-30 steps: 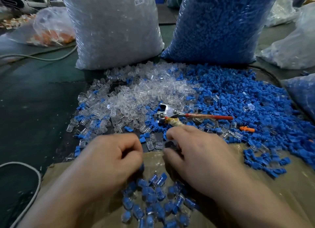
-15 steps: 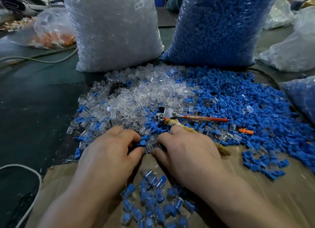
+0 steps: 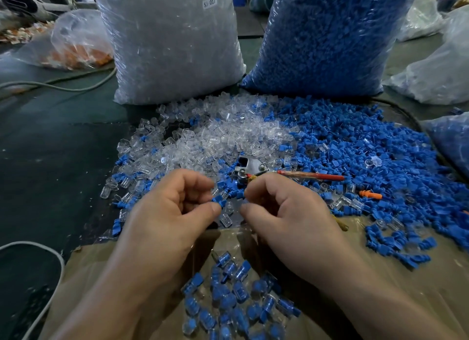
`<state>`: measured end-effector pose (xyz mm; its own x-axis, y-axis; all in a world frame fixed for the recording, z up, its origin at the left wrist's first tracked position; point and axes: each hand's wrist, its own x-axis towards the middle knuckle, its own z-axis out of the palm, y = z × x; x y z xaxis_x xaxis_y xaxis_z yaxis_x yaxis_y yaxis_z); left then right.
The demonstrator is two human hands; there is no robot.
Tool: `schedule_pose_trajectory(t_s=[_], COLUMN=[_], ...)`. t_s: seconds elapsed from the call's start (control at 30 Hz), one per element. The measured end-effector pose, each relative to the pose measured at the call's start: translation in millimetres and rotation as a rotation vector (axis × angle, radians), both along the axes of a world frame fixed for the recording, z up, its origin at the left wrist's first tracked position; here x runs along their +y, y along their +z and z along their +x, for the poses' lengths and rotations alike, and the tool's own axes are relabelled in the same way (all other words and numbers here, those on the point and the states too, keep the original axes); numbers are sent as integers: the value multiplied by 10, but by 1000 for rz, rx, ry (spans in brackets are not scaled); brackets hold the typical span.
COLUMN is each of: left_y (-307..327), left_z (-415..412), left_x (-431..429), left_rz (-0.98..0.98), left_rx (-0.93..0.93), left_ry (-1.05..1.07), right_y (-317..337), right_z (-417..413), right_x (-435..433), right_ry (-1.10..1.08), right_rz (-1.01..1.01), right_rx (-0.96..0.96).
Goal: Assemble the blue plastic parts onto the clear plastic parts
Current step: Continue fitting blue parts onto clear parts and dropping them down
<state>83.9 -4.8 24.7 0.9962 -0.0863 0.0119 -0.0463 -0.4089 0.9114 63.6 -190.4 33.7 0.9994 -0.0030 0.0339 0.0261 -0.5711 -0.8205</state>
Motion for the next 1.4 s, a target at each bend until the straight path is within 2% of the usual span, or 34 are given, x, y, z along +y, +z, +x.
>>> schedule_pose_trajectory(t_s=[0.1,0.27,0.4,0.47,0.7,0.83,1.2,1.4], left_y=[-5,-47,-53,-57,5,29,106,90], left_z=[-24,-34,-45,-53,-73,-117,-162,-164], left_x=[-8,-76,-72,-55,-75,-119,-176,-185], left_rz=[-93,-183,-261,-288,-468,-521,-359,-191], left_rx=[29,8,-31,-42,19,32,-88,-156], left_ry=[-63,12,51,31,-47,-55,10,-35], right_y=[28,116,154,158,176,159,104,94], right_z=[-17,-39,-34,-34,-60,-67,-26,-35], right_x=[-41,7,29,29,-4,45,50,43], right_ry=[38,93,122,121,112,207,188,168], right_rz=[213,651,990,1081,1033,1107,1257,1103], right_rx=[111,334,396,402,410,472,467,454])
